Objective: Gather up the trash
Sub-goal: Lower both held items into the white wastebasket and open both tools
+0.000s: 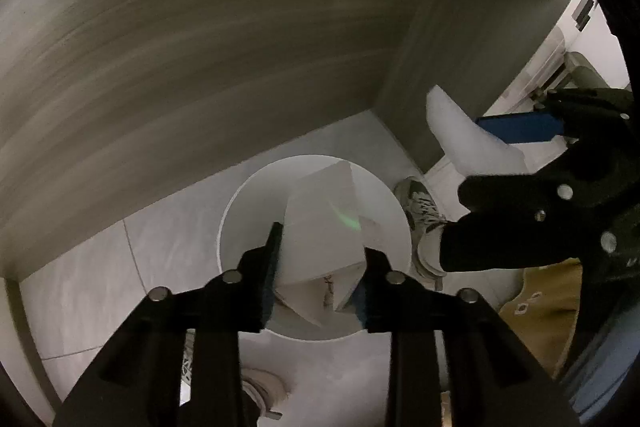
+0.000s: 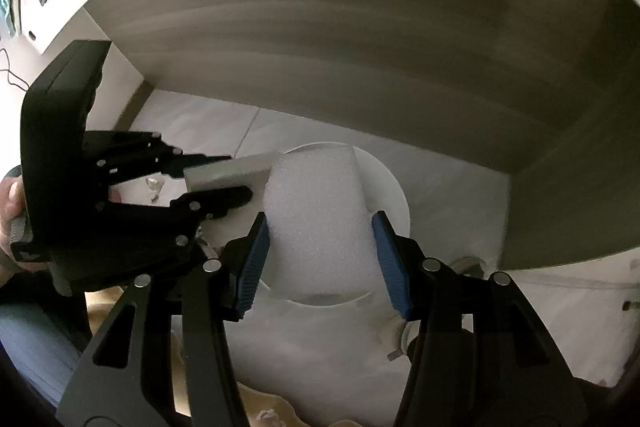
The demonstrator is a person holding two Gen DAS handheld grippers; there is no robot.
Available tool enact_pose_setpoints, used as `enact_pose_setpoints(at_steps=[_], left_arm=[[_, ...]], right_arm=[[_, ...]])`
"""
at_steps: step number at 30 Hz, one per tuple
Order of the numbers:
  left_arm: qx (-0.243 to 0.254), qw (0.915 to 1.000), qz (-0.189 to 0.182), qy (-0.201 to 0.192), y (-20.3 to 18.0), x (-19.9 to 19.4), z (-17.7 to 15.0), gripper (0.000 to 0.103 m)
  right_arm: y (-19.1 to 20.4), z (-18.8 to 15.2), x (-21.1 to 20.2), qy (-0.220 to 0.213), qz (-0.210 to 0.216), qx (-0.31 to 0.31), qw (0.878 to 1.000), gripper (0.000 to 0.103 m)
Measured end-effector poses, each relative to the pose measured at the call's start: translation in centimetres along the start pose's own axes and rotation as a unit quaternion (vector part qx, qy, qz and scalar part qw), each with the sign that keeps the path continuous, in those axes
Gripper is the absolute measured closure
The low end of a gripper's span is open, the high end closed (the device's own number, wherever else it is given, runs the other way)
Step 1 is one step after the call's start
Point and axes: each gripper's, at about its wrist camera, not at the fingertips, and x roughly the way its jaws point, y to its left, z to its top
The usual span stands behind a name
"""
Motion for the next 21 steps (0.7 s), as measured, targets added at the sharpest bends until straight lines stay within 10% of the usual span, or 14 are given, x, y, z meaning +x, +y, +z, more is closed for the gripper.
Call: enact_pose_setpoints(at_steps=[4, 21], left_arm=[[-0.007, 1.0, 0.003, -0.004, 0.0, -0.3, -0.2, 0.018], [-0.031, 0.9994, 0.015, -0.007, 0.9, -1.1, 0.3, 0.008]], right_arm=[[0.0, -0.1, 0.2, 0.002, -0.002, -0.005, 1.0, 0.054], [0.6, 0.8, 0.9, 0.015, 0.001, -0.011, 1.0, 0.054]])
